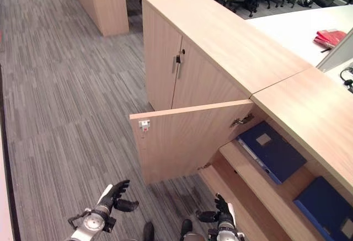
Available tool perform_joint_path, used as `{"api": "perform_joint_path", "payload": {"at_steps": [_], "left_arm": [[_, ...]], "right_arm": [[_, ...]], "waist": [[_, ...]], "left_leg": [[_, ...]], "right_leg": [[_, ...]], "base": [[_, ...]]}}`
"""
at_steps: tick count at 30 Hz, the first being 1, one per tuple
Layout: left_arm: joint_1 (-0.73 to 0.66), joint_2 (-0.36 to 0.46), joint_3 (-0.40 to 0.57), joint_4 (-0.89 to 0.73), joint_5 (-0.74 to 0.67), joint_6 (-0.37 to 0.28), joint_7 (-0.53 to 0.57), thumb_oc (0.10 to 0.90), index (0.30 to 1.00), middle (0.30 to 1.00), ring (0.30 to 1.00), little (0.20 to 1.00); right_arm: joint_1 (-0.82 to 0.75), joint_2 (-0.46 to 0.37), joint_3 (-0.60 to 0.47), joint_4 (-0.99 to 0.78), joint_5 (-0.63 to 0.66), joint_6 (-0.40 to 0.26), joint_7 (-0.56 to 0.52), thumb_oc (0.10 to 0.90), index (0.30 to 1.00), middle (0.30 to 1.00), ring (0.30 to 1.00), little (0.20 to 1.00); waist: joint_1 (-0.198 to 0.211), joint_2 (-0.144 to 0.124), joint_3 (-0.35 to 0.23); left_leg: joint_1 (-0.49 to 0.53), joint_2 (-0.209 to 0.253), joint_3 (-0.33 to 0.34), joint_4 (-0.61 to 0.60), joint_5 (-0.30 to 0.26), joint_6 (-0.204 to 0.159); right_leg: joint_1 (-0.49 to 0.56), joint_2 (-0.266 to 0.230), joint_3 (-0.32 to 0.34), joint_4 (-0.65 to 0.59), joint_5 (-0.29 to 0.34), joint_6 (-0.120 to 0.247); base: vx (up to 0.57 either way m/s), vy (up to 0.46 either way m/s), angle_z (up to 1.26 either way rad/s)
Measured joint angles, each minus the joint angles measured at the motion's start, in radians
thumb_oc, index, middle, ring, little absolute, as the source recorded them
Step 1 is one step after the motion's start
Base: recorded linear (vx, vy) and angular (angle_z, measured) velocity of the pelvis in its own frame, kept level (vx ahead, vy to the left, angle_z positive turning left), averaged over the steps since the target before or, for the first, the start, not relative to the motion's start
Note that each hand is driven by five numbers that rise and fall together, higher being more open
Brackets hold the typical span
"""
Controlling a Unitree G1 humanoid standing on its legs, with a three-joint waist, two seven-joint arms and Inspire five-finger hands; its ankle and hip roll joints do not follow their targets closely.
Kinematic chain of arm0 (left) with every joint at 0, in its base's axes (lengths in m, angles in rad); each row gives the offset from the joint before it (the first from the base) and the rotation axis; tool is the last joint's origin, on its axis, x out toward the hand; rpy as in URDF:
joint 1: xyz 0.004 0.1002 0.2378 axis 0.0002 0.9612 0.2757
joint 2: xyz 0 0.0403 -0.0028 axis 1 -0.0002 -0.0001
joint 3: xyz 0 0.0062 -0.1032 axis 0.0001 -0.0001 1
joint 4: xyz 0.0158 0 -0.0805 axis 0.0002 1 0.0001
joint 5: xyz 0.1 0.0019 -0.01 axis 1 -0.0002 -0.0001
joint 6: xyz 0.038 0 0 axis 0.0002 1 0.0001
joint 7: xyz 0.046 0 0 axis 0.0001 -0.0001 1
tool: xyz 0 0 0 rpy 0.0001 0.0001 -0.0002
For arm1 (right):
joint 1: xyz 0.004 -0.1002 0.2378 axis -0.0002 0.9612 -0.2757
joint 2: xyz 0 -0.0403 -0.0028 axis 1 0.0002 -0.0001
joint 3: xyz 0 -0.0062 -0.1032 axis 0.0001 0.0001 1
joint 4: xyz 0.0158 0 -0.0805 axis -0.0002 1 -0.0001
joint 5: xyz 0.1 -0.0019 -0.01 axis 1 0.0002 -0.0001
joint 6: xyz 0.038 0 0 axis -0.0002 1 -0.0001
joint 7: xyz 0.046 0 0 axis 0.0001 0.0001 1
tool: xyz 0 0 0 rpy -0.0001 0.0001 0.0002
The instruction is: Put the empty folder in the office cabinet
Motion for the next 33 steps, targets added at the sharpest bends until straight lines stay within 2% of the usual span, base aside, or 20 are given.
{"api": "perform_joint_path", "payload": {"at_steps": [3,7,8,10,13,16,18,20,21,22,23,24,25,26,27,28,29,30,32,33], "left_arm": [[0.042,0.031,0.004,-0.024,-0.001,0.002,0.004,0.800,0.900,0.900,0.900,0.900],[0.075,0.044,0.008,-0.146,-0.003,0.009,0.005,0.800,0.900,0.900,0.900,0.900],[0.066,0.065,0.009,-0.164,0.007,-0.020,-0.008,0.800,0.900,0.900,0.900,0.900],[0.014,0.181,-0.025,-0.160,0.086,-0.066,-0.016,0.800,0.900,0.900,0.900,0.900],[-0.055,0.192,0.136,-0.277,-0.077,-0.056,0.002,0.800,0.900,0.900,0.900,0.900],[-0.107,0.207,0.188,-0.325,-0.126,-0.149,0.011,0.800,0.900,0.900,0.900,0.900],[-0.143,0.172,0.178,-0.191,-0.130,-0.112,-0.018,0.800,0.900,0.900,0.900,0.900],[-0.098,0.182,0.160,-0.212,-0.164,-0.072,-0.010,0.800,0.900,0.900,0.900,0.900],[-0.070,0.182,0.185,-0.330,-0.110,-0.041,0.023,0.800,0.900,0.900,0.900,0.900],[-0.081,0.234,0.170,-0.405,-0.062,-0.062,0.056,0.800,0.900,0.900,0.900,0.900],[-0.156,0.277,0.102,-0.332,-0.007,-0.100,0.072,0.800,0.900,0.900,0.900,0.900],[-0.177,0.263,0.111,-0.294,-0.015,-0.094,0.091,0.800,0.900,0.900,0.900,0.900],[0.005,0.266,0.233,-0.690,-0.064,0.061,0.096,0.800,0.900,0.900,0.900,0.900],[0.187,0.243,0.285,-1.055,-0.071,0.030,0.111,0.800,0.900,0.900,0.900,0.900],[0.259,0.209,0.219,-1.239,-0.033,-0.132,0.084,0.800,0.900,0.900,0.900,0.900],[0.122,0.148,0.133,-1.049,-0.035,-0.214,0.050,0.800,0.900,0.900,0.900,0.900],[-0.013,0.172,0.135,-0.792,-0.062,-0.150,0.020,0.800,0.900,0.900,0.900,0.900],[-0.043,0.185,0.175,-0.748,-0.154,-0.151,-0.015,0.800,0.900,0.900,0.900,0.900],[-0.222,0.255,0.181,-0.388,-0.245,-0.230,-0.084,0.800,0.900,0.900,0.900,0.900],[-0.305,0.234,0.217,-0.220,-0.318,-0.226,-0.092,0.800,0.900,0.900,0.900,0.900]], "right_arm": [[0.003,0.001,0.000,0.010,0.000,0.000,-0.001,0.800,0.900,0.900,0.900,0.900],[-0.012,-0.012,-0.032,0.043,0.004,-0.002,-0.009,0.800,0.900,0.900,0.900,0.900],[-0.017,-0.024,-0.032,0.039,0.005,-0.005,-0.007,0.800,0.900,0.900,0.900,0.900],[-0.004,-0.026,-0.030,0.006,0.004,-0.025,-0.009,0.800,0.900,0.900,0.900,0.900],[0.061,-0.033,-0.039,-0.079,0.004,-0.049,-0.016,0.800,0.900,0.900,0.900,0.900],[0.073,-0.028,-0.031,-0.047,-0.001,-0.037,0.006,0.800,0.900,0.900,0.900,0.900],[0.097,-0.042,-0.032,-0.030,-0.001,-0.021,0.022,0.800,0.900,0.900,0.900,0.900],[0.130,-0.033,-0.028,-0.029,0.000,-0.016,0.035,0.800,0.900,0.900,0.900,0.900],[0.127,-0.024,-0.028,-0.028,-0.001,-0.013,0.041,0.800,0.900,0.900,0.900,0.900],[0.137,-0.015,-0.020,-0.028,-0.001,-0.018,0.039,0.800,0.900,0.900,0.900,0.900],[0.134,-0.028,0.000,-0.033,-0.001,-0.035,0.040,0.800,0.900,0.900,0.900,0.900],[0.120,-0.027,0.000,-0.032,-0.002,-0.039,0.041,0.800,0.900,0.900,0.900,0.900],[0.120,-0.004,-0.025,-0.071,-0.002,-0.020,0.045,0.800,0.900,0.900,0.900,0.900],[0.157,0.021,-0.076,-0.071,-0.003,-0.031,0.038,0.800,0.900,0.900,0.900,0.900],[0.172,0.010,-0.104,0.026,-0.002,-0.020,0.033,0.800,0.900,0.900,0.900,0.900],[0.118,-0.034,-0.088,0.126,-0.004,0.021,0.041,0.800,0.900,0.900,0.900,0.900],[0.059,-0.041,-0.069,0.099,-0.005,0.018,0.050,0.800,0.900,0.900,0.900,0.900],[0.039,-0.030,-0.058,0.039,-0.005,0.003,0.068,0.800,0.900,0.900,0.900,0.900],[0.057,-0.055,0.016,0.014,-0.020,0.020,0.088,0.800,0.900,0.900,0.900,0.900],[0.072,-0.066,0.021,-0.040,-0.023,0.020,0.097,0.800,0.900,0.900,0.900,0.900]], "waist": [[0.008,-0.031,-0.012],[0.025,-0.040,-0.014],[0.021,-0.040,-0.015],[0.021,-0.067,-0.023],[0.005,-0.072,-0.027],[-0.004,-0.067,-0.047],[-0.016,-0.039,-0.086],[-0.035,-0.037,-0.093],[-0.033,-0.046,-0.093],[-0.039,-0.059,-0.095],[-0.039,-0.054,-0.103],[-0.047,-0.049,-0.108],[-0.066,-0.059,-0.101],[-0.050,-0.072,-0.092],[0.018,-0.079,-0.093],[0.067,-0.064,-0.103],[0.040,-0.039,-0.106],[0.010,-0.027,-0.110],[-0.047,-0.028,-0.124],[-0.058,-0.016,-0.133]], "left_leg": [[0.013,-0.003,-0.006,0.002,0.000,-0.006],[0.023,0.021,-0.012,0.001,-0.004,-0.039],[0.039,0.044,-0.010,0.001,-0.007,-0.063],[0.048,0.061,-0.002,-0.004,-0.015,-0.084],[0.052,0.078,-0.004,-0.004,-0.010,-0.102],[0.063,0.089,0.003,-0.004,-0.017,-0.115],[0.058,0.088,0.007,-0.005,-0.025,-0.112],[0.062,0.093,0.017,-0.004,-0.010,-0.110],[0.065,0.096,0.025,0.000,-0.009,-0.109],[0.069,0.099,0.027,0.000,-0.009,-0.111],[0.080,0.099,0.034,-0.005,-0.009,-0.111],[0.079,0.099,0.037,-0.005,-0.014,-0.113],[0.080,0.100,0.044,-0.004,-0.019,-0.123],[0.072,0.102,0.027,-0.005,-0.012,-0.123],[0.079,0.095,0.012,0.001,-0.013,-0.122],[0.079,0.081,0.005,0.000,-0.021,-0.118],[0.075,0.080,0.028,0.000,-0.024,-0.113],[0.059,0.082,0.048,-0.004,-0.023,-0.113],[0.082,0.083,0.082,0.000,-0.015,-0.115],[0.080,0.088,0.111,-0.005,-0.020,-0.108]], "right_leg": [[0.080,-0.030,-0.007,-0.085,0.094,0.009],[0.142,0.001,-0.024,-0.164,0.089,-0.002],[0.155,0.022,-0.025,-0.164,0.082,-0.013],[0.163,0.041,-0.028,-0.164,0.052,-0.037],[0.169,0.055,-0.031,-0.164,0.040,-0.042],[0.172,0.065,-0.024,-0.164,0.032,-0.043],[0.168,0.064,-0.018,-0.164,0.030,-0.041],[0.164,0.071,-0.010,-0.164,0.040,-0.055],[0.165,0.072,-0.006,-0.164,0.043,-0.059],[0.166,0.077,-0.004,-0.164,0.044,-0.061],[0.173,0.076,0.002,-0.164,0.045,-0.060],[0.170,0.075,0.004,-0.164,0.042,-0.055],[0.165,0.078,0.007,-0.165,0.048,-0.060],[0.173,0.078,-0.007,-0.164,0.049,-0.061],[0.175,0.077,-0.019,-0.158,0.043,-0.059],[0.167,0.062,-0.015,-0.134,0.020,-0.044],[0.141,0.051,0.003,-0.127,0.010,-0.039],[0.138,0.048,0.004,-0.141,0.024,-0.028],[0.121,0.050,0.024,-0.123,0.035,-0.028],[0.103,0.051,0.042,-0.114,0.032,-0.032]], "base": [[0.04,-0.036,0.07],[0.01,-0.034,0.09],[0.00,0.000,0.00],[0.02,-0.046,-0.16],[0.01,-0.036,0.00],[-0.01,-0.001,-0.12],[-0.01,-0.003,-0.11],[-0.02,-0.014,-0.09],[-0.03,-0.013,-0.12],[-0.03,0.011,-0.14],[-0.03,0.013,-0.16],[-0.05,-0.012,-0.30],[-0.05,-0.001,-0.10],[-0.03,0.012,0.32],[0.00,0.048,0.58],[0.00,0.055,0.18],[0.03,0.051,-0.47],[0.04,0.082,-0.61],[0.00,0.090,-0.50],[-0.03,0.060,-0.82]]}}
